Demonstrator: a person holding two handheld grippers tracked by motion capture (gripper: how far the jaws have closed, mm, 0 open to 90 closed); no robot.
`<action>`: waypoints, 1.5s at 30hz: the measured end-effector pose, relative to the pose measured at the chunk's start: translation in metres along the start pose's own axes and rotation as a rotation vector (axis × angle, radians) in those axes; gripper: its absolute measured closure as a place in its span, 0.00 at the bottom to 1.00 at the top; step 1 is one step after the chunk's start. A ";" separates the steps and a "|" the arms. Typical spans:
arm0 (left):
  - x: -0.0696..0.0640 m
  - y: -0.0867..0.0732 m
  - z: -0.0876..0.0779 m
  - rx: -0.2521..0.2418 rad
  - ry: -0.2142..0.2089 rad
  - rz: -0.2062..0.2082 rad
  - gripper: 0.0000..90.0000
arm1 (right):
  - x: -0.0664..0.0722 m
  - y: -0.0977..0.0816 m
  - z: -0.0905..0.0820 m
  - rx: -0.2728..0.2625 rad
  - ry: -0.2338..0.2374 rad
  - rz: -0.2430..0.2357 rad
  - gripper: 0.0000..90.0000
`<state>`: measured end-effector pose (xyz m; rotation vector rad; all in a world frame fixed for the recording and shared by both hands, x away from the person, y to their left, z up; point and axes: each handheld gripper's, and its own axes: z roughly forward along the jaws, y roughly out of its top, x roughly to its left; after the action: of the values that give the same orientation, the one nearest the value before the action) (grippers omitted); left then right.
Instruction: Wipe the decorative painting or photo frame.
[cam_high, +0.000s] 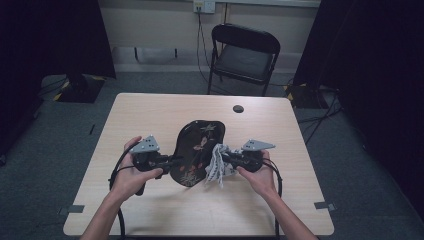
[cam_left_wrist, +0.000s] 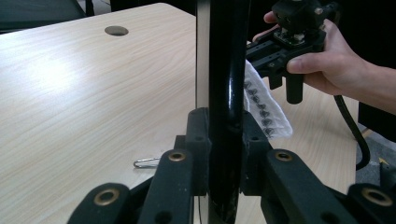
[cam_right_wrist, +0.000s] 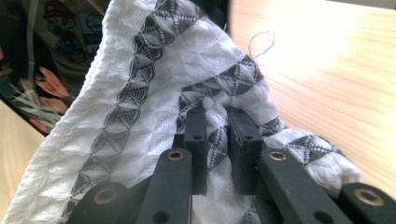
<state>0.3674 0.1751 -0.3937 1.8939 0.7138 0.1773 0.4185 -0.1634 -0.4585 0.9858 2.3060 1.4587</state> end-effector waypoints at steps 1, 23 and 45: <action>0.000 0.000 0.000 -0.001 0.000 -0.001 0.87 | -0.001 -0.003 0.002 0.017 0.001 0.002 0.89; -0.001 -0.001 -0.001 0.006 0.000 -0.003 0.87 | 0.035 -0.013 0.028 0.132 0.117 -0.081 0.89; -0.001 -0.001 -0.001 0.003 0.000 -0.002 0.87 | 0.054 -0.011 0.031 0.145 0.150 -0.116 0.89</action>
<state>0.3659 0.1761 -0.3942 1.8959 0.7161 0.1759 0.3901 -0.1096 -0.4749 0.7869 2.5595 1.3793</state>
